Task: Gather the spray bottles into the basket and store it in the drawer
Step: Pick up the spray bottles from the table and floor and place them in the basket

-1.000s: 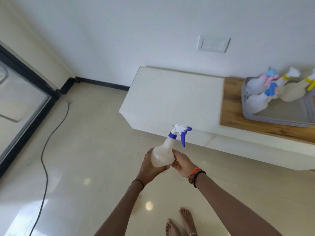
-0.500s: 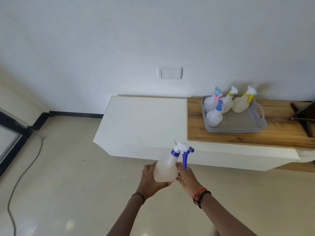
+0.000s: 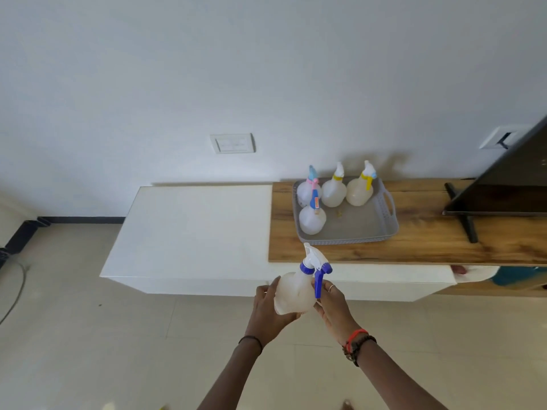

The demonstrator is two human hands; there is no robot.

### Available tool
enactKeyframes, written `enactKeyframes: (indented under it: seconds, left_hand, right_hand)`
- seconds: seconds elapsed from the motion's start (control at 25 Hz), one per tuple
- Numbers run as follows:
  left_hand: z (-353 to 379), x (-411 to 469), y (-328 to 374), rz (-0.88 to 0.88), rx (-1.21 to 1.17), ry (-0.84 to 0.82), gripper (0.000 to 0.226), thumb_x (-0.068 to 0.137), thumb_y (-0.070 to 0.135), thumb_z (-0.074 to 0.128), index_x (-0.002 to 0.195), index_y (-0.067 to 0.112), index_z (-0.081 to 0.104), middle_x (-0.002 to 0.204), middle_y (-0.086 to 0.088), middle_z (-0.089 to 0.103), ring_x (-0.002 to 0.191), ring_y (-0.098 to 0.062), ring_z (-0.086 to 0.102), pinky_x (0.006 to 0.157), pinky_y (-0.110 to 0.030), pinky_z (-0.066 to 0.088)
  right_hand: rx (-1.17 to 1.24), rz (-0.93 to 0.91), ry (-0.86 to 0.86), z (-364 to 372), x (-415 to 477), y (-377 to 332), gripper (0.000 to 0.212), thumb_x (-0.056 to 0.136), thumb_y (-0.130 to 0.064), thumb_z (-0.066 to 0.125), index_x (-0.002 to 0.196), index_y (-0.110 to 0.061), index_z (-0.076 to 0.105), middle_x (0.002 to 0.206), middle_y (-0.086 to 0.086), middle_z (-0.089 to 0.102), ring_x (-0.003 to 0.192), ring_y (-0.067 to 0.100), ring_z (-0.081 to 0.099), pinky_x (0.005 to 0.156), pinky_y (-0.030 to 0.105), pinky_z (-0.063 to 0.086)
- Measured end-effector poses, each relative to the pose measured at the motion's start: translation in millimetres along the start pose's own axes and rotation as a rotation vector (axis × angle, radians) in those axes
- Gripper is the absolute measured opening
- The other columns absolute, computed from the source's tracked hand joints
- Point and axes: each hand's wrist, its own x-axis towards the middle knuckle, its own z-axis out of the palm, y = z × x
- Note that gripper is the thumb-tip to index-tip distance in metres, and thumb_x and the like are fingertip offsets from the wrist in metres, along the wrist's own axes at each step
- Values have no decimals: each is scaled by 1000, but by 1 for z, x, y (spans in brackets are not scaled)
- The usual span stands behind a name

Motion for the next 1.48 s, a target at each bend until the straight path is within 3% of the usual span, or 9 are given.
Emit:
enactKeyframes:
  seconds: [0.2,0.44,0.64,0.8,0.84,0.92,1.04,1.12,1.48]
  left_hand:
    - [53,43,62,14,-51,-45,92,69,28,81,144,23,27,136,-2,38,126,-18,40,99,-23,40]
    - [93,93,105,-2,-126,-50,82,69,21,83,134,17,33,136,-3,44,115,-11,44,76,-1,41]
    - [105,141,126,18,-103,-65,84,66,24,84,133,16,36,134,-4,44,117,-14,42,90,-14,43]
    - [107,178,135,25,-22,-58,88,66,32,84,138,21,35,133,-7,38,122,-20,41,105,-35,45]
    - [107,190,137,16,-5,-64,89,66,32,83,140,22,34,131,-8,38,121,-21,42,105,-36,45]
    - [107,208,138,-13,-1,-76,90,68,31,82,142,23,31,129,-10,38,119,-23,45,105,-36,46]
    - [110,230,138,-68,-28,-90,89,73,24,80,144,22,27,131,-12,37,115,-23,47,103,-30,45]
    - [114,242,134,-106,-47,-108,87,75,19,77,145,19,25,133,-14,36,120,-28,48,106,-38,46]
    - [139,287,119,-218,-35,-142,76,84,16,66,146,16,23,134,-19,37,123,-33,45,106,-39,41]
  right_hand:
    - [-19,-59,76,-56,27,-51,23,91,-24,58,111,-13,57,109,12,64,97,23,58,84,34,51]
    - [47,-59,106,-99,59,-91,32,91,-21,59,121,-13,52,118,12,61,114,29,59,86,32,52]
    - [79,-91,88,-113,91,-114,35,94,-22,56,124,-5,55,119,15,64,109,26,61,94,34,51]
    - [71,-96,97,-116,119,-136,38,93,-24,58,126,-7,56,106,8,67,98,19,64,77,26,56]
    - [52,-86,108,-116,129,-140,39,92,-26,58,127,-9,56,105,8,66,97,21,63,80,31,58]
    - [31,-32,124,-114,143,-149,39,92,-29,59,127,-13,55,102,11,63,94,27,62,92,46,54]
    - [100,50,99,-107,163,-160,40,92,-28,60,130,-20,51,115,13,60,102,31,63,78,40,58]
    - [128,77,96,-105,176,-163,42,92,-25,59,132,-21,49,122,10,56,111,35,61,73,36,57]
    - [138,136,147,-107,238,-154,32,97,-18,49,129,-23,49,102,0,59,107,33,60,95,46,52]
